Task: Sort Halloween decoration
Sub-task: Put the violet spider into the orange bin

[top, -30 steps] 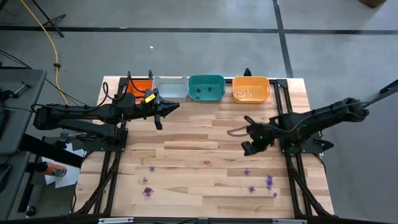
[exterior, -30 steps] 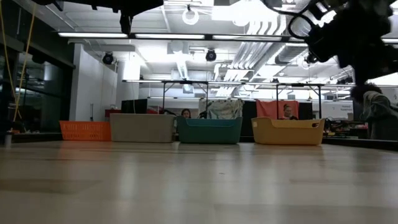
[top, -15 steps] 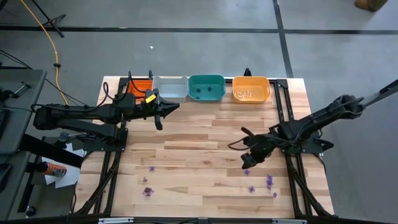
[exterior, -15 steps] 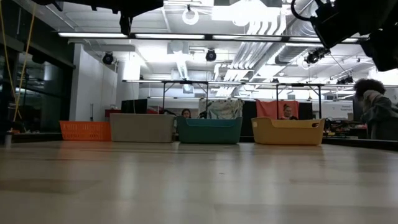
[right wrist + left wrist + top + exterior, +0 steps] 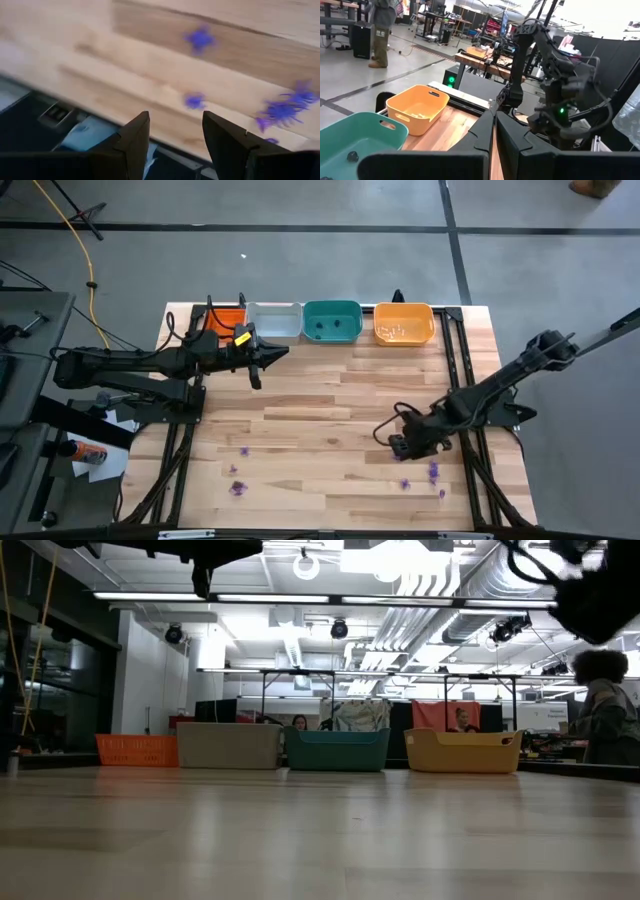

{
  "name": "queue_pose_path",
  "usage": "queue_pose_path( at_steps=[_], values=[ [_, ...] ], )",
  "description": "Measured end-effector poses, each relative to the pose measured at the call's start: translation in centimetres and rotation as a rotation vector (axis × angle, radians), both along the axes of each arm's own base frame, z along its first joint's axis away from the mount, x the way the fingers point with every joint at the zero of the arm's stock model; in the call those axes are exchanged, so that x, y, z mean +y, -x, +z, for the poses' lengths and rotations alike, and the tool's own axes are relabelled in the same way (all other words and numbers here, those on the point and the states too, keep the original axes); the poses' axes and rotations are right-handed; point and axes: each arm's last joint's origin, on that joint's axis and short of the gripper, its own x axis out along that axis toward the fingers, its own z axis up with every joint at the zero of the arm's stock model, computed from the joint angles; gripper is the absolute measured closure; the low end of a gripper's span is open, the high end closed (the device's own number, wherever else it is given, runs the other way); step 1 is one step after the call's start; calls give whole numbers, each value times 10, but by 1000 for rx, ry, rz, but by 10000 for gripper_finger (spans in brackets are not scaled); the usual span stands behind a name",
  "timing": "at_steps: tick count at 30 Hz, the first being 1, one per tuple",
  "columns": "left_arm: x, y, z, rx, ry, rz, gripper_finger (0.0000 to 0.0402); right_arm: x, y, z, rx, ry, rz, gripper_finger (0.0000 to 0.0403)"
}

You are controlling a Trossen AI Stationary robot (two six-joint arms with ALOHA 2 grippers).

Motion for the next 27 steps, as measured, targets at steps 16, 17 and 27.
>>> queue_pose_path(
  at_steps=[16,17,27],
  values=[
    [0,0,-4,38,4,1,392,5,-26,-62,231,149,-97,224],
    [0,0,-4,42,4,1,392,5,-28,-65,237,151,-102,224],
    [0,0,-7,67,8,1,392,7,-31,-81,287,188,-85,245]
  ],
)
